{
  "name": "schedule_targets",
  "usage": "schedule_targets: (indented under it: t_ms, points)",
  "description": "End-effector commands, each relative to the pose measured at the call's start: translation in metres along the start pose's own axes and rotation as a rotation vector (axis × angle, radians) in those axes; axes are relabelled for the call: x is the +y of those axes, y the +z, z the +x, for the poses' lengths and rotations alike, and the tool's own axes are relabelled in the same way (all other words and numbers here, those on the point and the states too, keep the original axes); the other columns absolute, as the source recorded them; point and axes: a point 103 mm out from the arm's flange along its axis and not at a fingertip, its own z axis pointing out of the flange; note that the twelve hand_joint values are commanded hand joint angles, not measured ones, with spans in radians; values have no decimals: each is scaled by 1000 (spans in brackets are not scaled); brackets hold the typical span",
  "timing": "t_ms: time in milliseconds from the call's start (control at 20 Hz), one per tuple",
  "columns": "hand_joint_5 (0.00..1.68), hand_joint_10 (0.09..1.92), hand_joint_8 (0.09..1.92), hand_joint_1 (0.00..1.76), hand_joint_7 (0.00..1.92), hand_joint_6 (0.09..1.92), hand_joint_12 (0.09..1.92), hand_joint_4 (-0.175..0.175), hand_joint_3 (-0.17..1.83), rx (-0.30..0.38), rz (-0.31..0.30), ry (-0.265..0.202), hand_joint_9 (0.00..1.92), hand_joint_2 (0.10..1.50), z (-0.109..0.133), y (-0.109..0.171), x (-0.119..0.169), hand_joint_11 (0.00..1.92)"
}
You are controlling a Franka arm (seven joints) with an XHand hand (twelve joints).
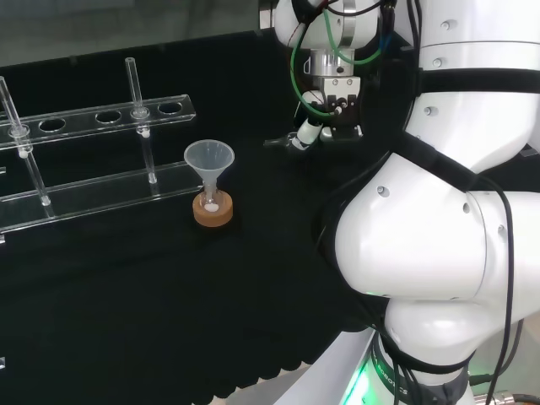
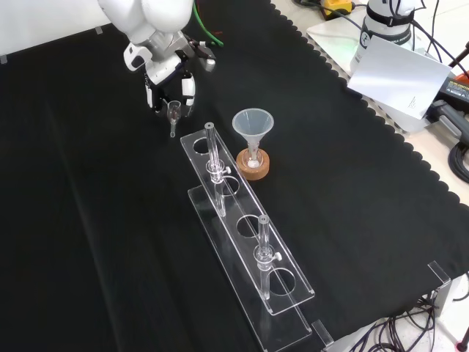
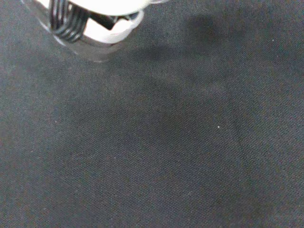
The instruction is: Put the weighing funnel back on the table.
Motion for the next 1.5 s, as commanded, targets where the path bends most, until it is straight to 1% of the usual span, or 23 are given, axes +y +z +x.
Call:
schedule_targets:
  t_ms: [50, 400, 500, 650, 750, 850, 950, 1150, 1300, 1350, 1400, 1450, 1500]
  points:
    - [1154, 87, 552, 1089, 1025, 885, 925, 175, 664, -3, 2, 11, 1358, 710, 4, 11, 13, 1042]
    - [1153, 87, 552, 1089, 1025, 886, 925, 175, 664, 0, 16, 14, 1358, 710, 6, 13, 17, 1042]
    - [1153, 87, 553, 1089, 1025, 886, 925, 175, 664, -9, 14, 14, 1358, 711, 6, 13, 18, 1042]
    - [1153, 87, 553, 1089, 1024, 886, 925, 175, 664, -33, 8, 13, 1359, 711, 8, 11, 18, 1042]
    - [1152, 87, 553, 1089, 1023, 887, 925, 175, 663, -29, -10, 11, 1359, 711, 8, 12, 17, 1042]
    - [1144, 87, 555, 1086, 1008, 892, 925, 175, 647, -35, -10, 8, 1355, 723, 9, 11, 16, 1043]
    - [1125, 87, 592, 1076, 953, 890, 925, 175, 559, -53, -7, 2, 1342, 775, 11, 9, 14, 1042]
    - [1051, 87, 699, 1043, 777, 916, 969, 175, 207, -76, 1, -10, 1276, 977, 14, 6, 12, 981]
    - [993, 87, 725, 1020, 727, 984, 991, 175, 80, -97, 0, -16, 1244, 1062, 16, 5, 9, 955]
    - [958, 87, 724, 992, 715, 910, 994, 107, 56, -103, 0, -15, 1233, 1057, 17, 5, 9, 944]
    - [938, 87, 720, 971, 705, 819, 997, 48, 44, -110, 5, -15, 1220, 1046, 17, 5, 8, 933]
    - [923, 87, 715, 957, 695, 754, 998, 11, 38, -119, 9, -15, 1207, 1038, 18, 5, 8, 924]
    - [911, 87, 711, 949, 684, 714, 999, -8, 36, -134, 19, -15, 1191, 1033, 18, 5, 7, 915]
